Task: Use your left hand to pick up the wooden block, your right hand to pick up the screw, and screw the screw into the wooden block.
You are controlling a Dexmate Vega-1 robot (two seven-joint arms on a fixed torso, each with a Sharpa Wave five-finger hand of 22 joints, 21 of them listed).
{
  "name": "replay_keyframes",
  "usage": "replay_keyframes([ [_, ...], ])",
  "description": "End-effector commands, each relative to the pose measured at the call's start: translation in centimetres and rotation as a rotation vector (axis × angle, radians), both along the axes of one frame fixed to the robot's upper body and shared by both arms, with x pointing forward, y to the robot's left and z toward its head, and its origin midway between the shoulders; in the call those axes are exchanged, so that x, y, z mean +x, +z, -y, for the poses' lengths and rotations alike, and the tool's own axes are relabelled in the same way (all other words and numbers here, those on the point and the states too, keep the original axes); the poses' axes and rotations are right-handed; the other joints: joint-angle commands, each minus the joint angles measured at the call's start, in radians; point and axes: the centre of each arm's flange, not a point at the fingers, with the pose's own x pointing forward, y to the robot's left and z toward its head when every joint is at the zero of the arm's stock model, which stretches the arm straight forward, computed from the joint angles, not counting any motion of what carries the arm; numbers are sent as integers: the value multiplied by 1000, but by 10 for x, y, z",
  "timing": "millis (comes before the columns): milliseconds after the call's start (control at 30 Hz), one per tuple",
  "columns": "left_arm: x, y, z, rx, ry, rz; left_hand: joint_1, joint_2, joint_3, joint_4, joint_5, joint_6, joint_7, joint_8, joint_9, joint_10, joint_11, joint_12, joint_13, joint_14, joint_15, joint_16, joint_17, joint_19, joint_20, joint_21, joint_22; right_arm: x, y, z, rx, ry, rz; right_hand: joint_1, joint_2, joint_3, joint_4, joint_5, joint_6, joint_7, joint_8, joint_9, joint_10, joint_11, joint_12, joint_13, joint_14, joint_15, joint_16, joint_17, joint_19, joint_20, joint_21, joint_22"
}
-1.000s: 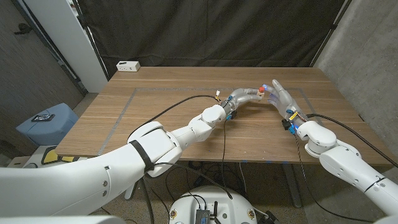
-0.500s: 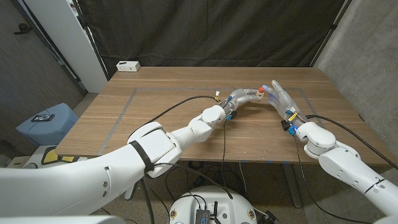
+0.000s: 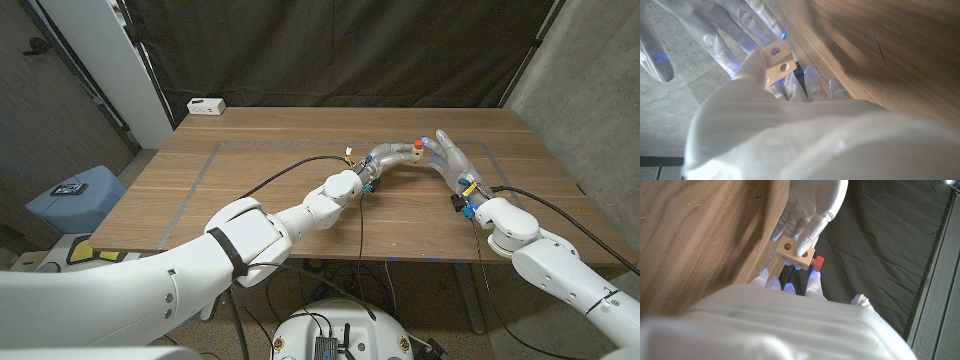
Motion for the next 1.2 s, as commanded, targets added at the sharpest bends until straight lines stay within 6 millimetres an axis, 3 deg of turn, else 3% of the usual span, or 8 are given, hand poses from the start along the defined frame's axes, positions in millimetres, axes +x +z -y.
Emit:
replay_keyframes([
  [33, 0, -1, 0, -6, -6, -8, -3, 15, 0, 10, 3, 11, 5, 4, 5, 5, -4, 5, 3, 0, -65, 5, 4, 0, -2, 8, 4, -3, -5, -4, 5, 6, -11, 1, 0, 2, 5, 5, 10, 0, 1, 0, -80, -1, 0, 4, -143, 1, -1, 4, 1, 7, -3, 3],
  [500, 0, 0, -1, -8, -6, -8, 11, 17, 3, 5, 6, -5, 19, -2, 4, -7, -3, 3, 4, -7, -63, 1, 3, 1, 0, 8, 5, -8, -5, -4, 4, 4, -10, 2, 2, 3, 5, 6, 44, 10, 12, 0, -64, -6, 5, 3, -134, 0, 1, 3, 9, 7, -1, 3],
  [800, 0, 0, -1, -8, -7, -6, 4, 17, -1, 10, 6, -2, 11, 0, 5, -6, -3, 5, 4, -4, -63, 2, 3, 1, -1, 8, 5, -12, -7, -4, 4, 0, -13, 3, 2, 3, 5, 7, 70, 13, 19, 0, -58, -9, 6, 3, -131, 0, 2, 3, 13, 7, 0, 3],
  [1200, -1, -1, 0, -16, -12, -11, 25, 28, 6, 3, 10, -34, 30, -12, 4, -33, 0, 0, 4, -18, -56, -4, 2, -1, 4, 8, 5, -16, -8, -4, -25, 17, -20, 4, 2, 4, 5, 8, 90, 19, 21, -1, -52, -14, 6, 3, -131, -2, 1, 2, 15, 7, -1, 2],
])
